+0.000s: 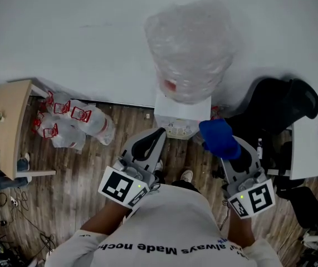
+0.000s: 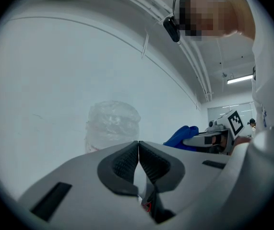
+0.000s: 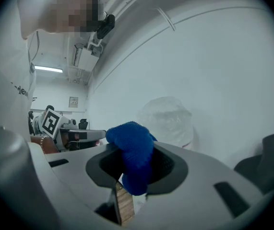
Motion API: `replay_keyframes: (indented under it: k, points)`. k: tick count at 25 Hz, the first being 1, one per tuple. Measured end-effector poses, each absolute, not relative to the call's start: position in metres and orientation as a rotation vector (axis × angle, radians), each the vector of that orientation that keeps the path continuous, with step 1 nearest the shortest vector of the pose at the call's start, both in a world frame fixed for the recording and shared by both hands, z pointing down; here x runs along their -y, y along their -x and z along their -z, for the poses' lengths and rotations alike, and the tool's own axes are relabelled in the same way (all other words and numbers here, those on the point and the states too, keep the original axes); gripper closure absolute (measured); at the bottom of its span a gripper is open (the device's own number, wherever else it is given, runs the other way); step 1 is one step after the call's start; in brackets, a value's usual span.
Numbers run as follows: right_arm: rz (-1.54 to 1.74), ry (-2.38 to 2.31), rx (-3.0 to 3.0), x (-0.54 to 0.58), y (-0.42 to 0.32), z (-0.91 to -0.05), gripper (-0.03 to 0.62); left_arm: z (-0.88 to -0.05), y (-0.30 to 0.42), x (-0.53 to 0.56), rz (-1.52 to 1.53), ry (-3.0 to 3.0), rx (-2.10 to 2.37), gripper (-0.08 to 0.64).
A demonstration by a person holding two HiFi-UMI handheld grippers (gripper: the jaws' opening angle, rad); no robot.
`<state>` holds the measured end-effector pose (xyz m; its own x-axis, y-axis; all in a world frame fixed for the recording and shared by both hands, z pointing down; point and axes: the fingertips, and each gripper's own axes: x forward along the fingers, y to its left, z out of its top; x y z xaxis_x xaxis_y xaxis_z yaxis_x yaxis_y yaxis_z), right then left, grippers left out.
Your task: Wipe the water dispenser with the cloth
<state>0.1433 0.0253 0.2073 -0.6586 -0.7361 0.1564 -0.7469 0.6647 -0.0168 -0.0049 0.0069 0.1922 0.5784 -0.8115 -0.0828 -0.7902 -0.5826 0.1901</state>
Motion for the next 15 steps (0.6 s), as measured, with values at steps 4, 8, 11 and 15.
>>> replay_keyframes:
  k: [4, 8, 11, 15]
  points:
    - [-0.072, -1.209, 2.746, -0.024, -0.136, -0.199, 0.479, -0.186, 0.007, -0.005, 0.246, -2.684, 1.372, 0.538]
    - [-0.058, -1.192, 2.752, -0.022, -0.132, -0.198, 0.479, -0.188, 0.006, -0.005, 0.246, -2.686, 1.37, 0.538]
    - [-0.045, -1.193, 2.755, -0.017, -0.13, -0.197, 0.479, -0.188, 0.007, -0.001, 0.255, -2.684, 1.373, 0.538]
    - [-0.049, -1.203, 2.753, -0.015, -0.13, -0.198, 0.479, -0.188, 0.009, 0.0, 0.261, -2.677, 1.375, 0.538]
